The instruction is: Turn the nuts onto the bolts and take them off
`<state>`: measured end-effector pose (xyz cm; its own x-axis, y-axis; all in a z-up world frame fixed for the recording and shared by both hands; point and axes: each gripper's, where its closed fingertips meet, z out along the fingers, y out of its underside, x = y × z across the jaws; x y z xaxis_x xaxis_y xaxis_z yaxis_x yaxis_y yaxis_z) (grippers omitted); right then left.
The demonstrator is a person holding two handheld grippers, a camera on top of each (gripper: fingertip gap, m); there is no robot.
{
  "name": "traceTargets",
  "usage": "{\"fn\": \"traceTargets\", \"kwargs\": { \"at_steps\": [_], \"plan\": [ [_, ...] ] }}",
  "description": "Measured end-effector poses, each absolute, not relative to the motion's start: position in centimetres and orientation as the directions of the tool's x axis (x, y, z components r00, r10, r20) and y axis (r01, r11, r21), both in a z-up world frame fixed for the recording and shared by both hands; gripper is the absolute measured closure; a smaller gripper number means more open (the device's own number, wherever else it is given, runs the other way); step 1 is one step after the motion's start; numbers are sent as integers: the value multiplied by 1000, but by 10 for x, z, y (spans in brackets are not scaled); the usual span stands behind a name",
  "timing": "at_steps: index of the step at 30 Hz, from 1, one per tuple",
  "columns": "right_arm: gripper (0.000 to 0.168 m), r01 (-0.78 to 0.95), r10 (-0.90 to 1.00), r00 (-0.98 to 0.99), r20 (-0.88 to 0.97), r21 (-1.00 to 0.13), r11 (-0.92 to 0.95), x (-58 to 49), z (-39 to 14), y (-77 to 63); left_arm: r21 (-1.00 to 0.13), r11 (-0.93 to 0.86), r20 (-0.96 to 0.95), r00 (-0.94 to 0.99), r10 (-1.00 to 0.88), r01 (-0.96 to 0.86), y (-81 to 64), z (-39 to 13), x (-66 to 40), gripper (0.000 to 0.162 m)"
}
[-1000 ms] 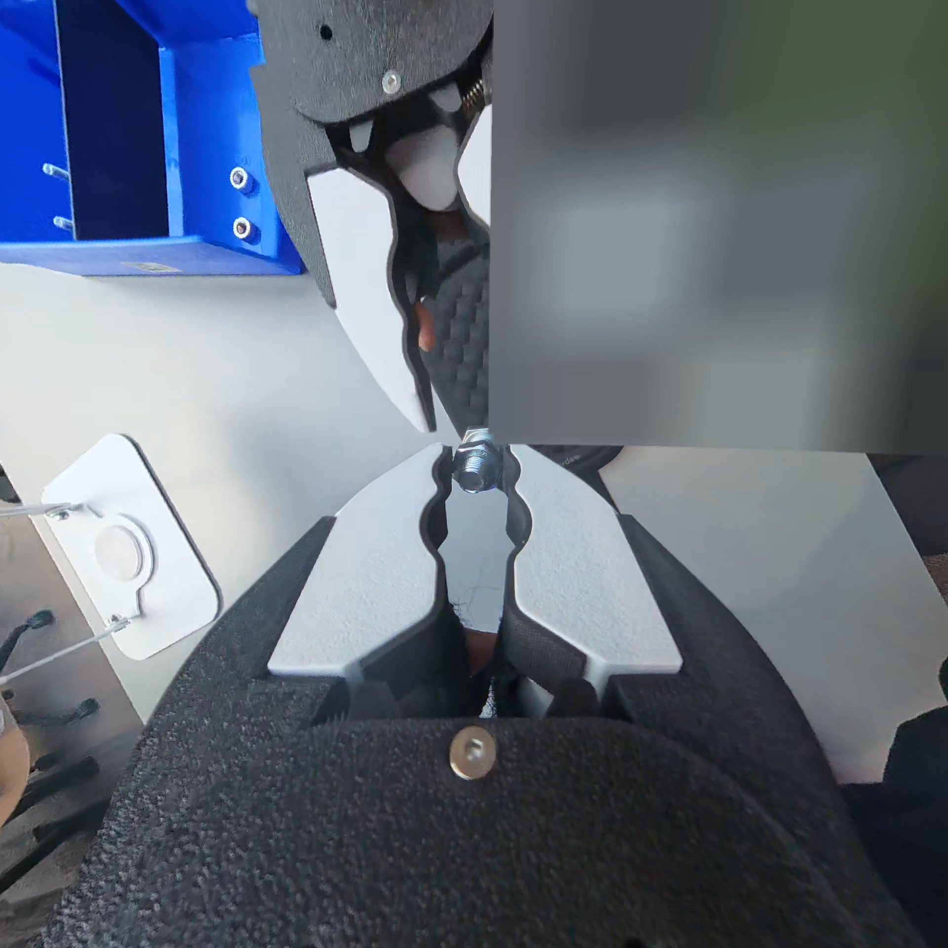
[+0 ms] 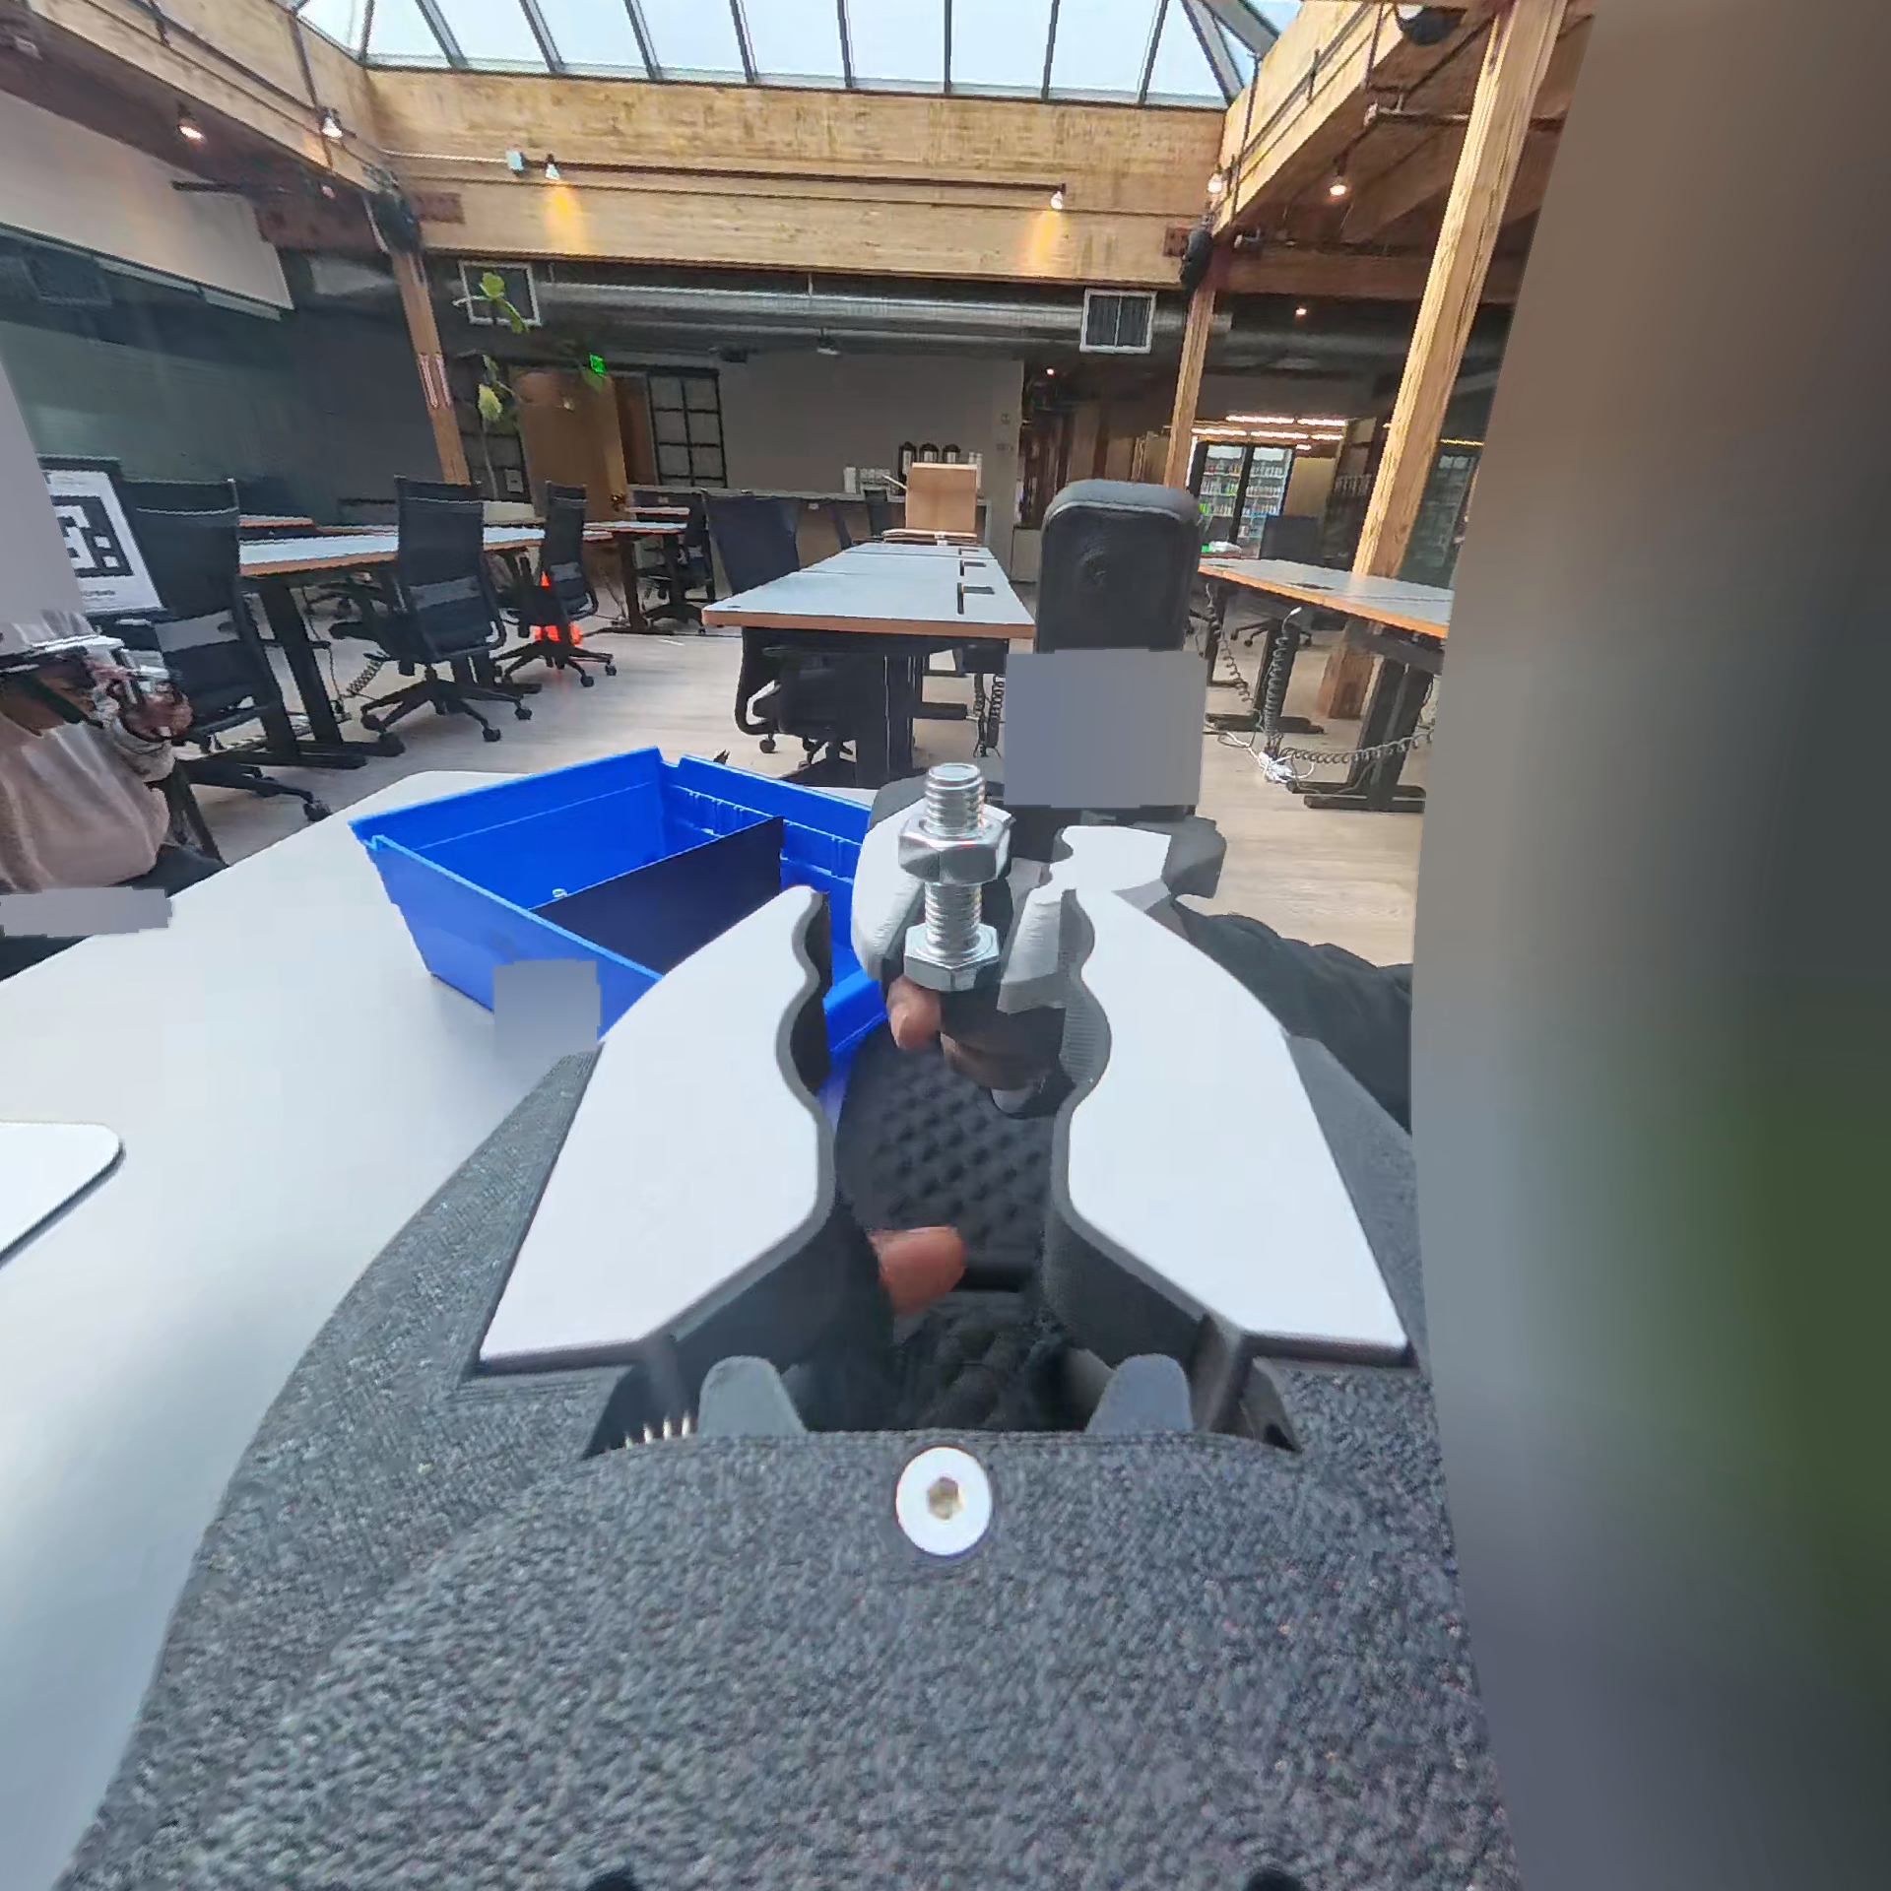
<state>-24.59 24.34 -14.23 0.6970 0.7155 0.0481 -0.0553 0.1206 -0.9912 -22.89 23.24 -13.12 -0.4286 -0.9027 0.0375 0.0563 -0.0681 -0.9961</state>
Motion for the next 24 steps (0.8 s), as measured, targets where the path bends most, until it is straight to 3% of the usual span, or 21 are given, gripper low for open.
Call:
{"fn": "traceTargets", "kwargs": {
  "at_steps": [4,9,11,13,20,24],
  "plan": [
    [151,-41,717,695,56,-992,117,-248,-144,243,-991,-105,57,-461,-885,79,230,-128,-229,144],
    [149,12,740,672,37,-999,40,-248,-155,242,-995,-79,43,-460,-887,58,231,-136,-230,145],
    [131,49,732,681,24,-999,-12,-236,-160,241,-997,-59,32,-448,-893,46,230,-142,-230,145],
    [129,43,734,679,16,-999,-18,-226,-153,235,-998,-44,21,-434,-901,43,230,-146,-229,145],
    [144,120,736,676,40,-991,-57,-228,-145,228,-1000,-7,6,-424,-906,1,223,-166,-220,145],
    [160,143,745,665,50,-988,-61,-233,-151,228,-1000,4,4,-420,-908,-17,220,-172,-216,145]
  ]
}}
